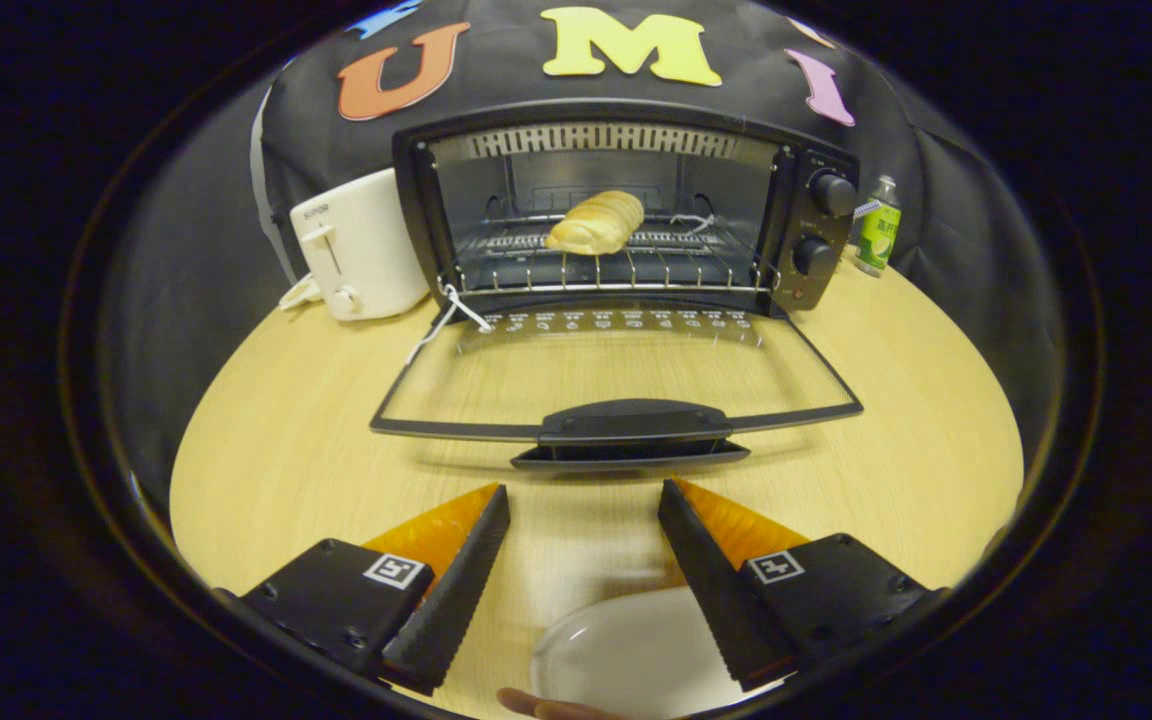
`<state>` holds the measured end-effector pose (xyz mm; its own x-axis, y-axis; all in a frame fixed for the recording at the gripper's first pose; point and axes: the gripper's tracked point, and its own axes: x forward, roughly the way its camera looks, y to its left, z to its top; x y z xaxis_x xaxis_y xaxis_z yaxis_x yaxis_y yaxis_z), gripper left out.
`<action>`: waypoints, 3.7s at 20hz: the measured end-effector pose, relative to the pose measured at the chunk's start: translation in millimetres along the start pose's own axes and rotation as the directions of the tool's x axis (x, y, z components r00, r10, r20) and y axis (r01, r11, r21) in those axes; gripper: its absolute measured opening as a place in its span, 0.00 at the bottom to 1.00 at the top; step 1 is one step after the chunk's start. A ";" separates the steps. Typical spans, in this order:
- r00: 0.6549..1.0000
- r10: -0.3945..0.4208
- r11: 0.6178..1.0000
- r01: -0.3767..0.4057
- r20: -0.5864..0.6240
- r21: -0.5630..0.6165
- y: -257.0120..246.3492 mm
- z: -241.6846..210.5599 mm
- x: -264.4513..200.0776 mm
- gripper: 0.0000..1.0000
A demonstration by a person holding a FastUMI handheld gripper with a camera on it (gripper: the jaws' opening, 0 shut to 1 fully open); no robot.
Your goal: Open the toaster oven, put the food inside, and close the toaster oven door.
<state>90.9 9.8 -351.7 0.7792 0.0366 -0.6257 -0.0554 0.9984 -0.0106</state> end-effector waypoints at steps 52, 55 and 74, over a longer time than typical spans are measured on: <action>0.818 -0.048 0.997 0.072 0.574 -0.019 -8.7 151.2 -285.8 1.00; 0.789 -0.090 0.995 0.102 0.608 0.015 -31.7 158.3 -327.0 1.00; 0.724 -0.037 0.999 0.027 0.689 0.025 -40.3 153.1 -415.2 1.00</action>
<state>-134.9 -39.0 27.9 0.9962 0.0195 0.0844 -0.0189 0.9998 -0.0075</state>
